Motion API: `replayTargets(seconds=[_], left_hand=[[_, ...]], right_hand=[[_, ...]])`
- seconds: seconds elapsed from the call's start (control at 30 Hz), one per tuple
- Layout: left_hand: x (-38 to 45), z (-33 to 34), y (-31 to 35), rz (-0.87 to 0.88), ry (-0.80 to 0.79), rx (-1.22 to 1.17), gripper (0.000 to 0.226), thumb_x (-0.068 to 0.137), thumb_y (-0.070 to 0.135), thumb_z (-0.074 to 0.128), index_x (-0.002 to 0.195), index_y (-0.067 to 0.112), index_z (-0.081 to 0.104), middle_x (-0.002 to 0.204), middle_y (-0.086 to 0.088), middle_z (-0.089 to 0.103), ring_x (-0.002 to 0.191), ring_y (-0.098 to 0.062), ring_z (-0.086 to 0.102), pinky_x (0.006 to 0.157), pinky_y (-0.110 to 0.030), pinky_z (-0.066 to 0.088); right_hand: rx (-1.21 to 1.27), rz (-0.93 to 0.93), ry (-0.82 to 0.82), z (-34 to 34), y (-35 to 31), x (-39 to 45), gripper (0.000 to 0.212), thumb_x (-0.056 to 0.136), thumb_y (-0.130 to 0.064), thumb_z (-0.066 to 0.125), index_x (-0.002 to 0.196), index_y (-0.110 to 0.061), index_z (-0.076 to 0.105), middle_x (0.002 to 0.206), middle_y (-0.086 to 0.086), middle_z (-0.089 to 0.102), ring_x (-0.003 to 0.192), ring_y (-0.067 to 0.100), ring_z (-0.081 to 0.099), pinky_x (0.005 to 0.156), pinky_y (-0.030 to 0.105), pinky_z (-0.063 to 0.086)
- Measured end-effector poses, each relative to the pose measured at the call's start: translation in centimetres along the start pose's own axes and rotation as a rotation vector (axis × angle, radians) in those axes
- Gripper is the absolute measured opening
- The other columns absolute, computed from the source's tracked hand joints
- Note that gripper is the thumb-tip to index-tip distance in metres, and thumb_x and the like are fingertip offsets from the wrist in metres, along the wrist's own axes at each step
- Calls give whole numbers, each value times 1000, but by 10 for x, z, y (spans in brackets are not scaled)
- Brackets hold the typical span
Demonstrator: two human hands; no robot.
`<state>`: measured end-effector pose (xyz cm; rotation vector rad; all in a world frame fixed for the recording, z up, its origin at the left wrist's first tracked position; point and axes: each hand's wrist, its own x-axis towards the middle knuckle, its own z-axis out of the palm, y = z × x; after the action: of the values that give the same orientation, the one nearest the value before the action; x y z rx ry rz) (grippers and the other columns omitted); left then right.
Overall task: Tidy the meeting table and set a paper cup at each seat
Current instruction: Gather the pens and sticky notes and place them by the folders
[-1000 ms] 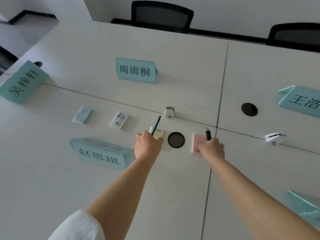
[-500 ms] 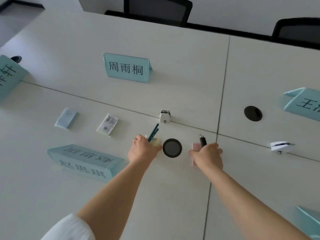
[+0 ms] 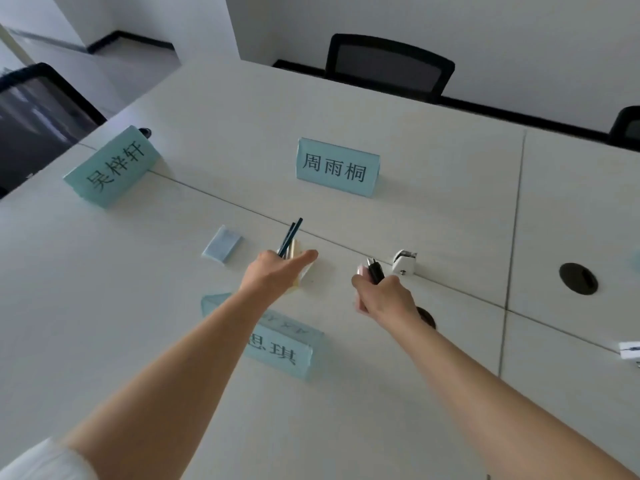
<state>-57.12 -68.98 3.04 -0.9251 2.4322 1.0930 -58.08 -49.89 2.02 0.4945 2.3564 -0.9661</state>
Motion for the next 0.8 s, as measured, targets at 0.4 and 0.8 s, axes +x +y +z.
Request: replayTargets(seconds=[0.4,0.8], left_hand=[[83,-100,-79,-35,262,462,53,79,68,55,104,21,49,81,1,58,79,-24,59,61,-30,41],[159,-75,-90,46,208,573,72,77,69,61,130,23,48,114,-7,58,104,-32,61,71,-33,43]], right_hand=[[148,86,-6,94,-78,45,49,89,-46,53,110,-3,41,112,9,58,98,29,58,79,32,42],[-300,61,237,145,-100,70,59,93,-39,50,129,2,29,128,18,41,106,34,59,66,31,36]])
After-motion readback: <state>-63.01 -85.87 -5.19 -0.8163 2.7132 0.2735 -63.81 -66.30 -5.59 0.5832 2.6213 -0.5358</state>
